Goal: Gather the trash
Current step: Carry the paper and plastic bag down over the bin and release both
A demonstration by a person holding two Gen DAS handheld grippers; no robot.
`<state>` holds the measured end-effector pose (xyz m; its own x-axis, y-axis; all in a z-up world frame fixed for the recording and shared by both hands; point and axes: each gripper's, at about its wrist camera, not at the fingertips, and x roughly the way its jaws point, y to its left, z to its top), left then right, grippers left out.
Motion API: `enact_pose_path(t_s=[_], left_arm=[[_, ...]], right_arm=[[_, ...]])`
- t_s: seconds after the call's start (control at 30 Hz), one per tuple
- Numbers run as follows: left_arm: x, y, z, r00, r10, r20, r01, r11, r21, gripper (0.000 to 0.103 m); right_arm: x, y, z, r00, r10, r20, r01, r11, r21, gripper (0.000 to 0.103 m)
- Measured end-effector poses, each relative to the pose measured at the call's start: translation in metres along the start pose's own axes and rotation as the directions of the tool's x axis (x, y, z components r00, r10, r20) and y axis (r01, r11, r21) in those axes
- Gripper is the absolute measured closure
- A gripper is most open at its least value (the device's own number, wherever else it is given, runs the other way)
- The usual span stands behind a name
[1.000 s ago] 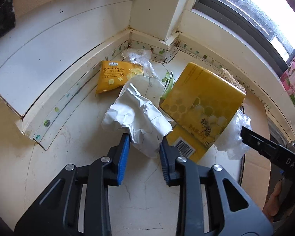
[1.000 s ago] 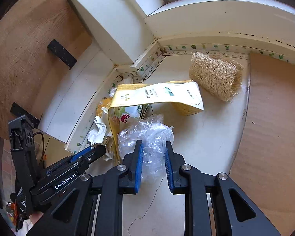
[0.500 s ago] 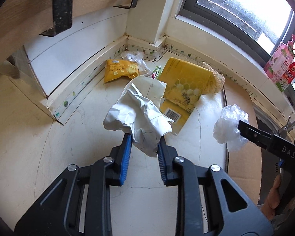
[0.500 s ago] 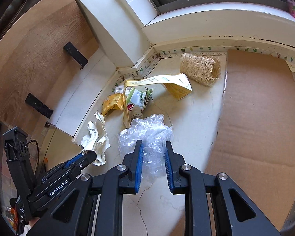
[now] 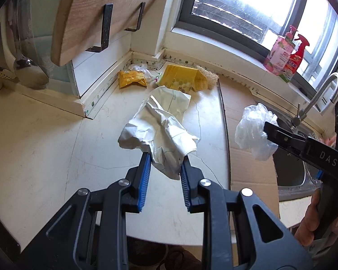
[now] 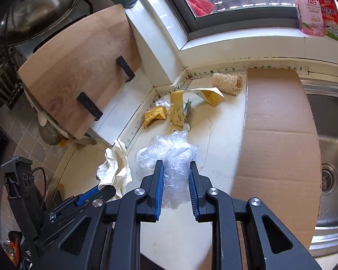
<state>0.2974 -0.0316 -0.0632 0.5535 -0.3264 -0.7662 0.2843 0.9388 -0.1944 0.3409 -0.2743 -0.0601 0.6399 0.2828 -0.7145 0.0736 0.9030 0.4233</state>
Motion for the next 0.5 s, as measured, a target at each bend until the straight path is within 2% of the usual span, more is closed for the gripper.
enact_pose_path(t_s=[0.3,0.5], left_arm=[[-0.091,-0.005,-0.051,0.997,-0.058,0.041,0.054,0.993,0.103,0.08],[-0.131,-0.002,-0.082,0.996,-0.074,0.056,0.066,0.988,0.142,0.08]], right_arm=[[-0.084,0.064,-0.081,0.997,-0.025,0.079,0.026,1.0,-0.004,0.083],[-0.128,0.099,-0.139,0.995,-0.038,0.09,0.04,0.999,-0.018,0.083]])
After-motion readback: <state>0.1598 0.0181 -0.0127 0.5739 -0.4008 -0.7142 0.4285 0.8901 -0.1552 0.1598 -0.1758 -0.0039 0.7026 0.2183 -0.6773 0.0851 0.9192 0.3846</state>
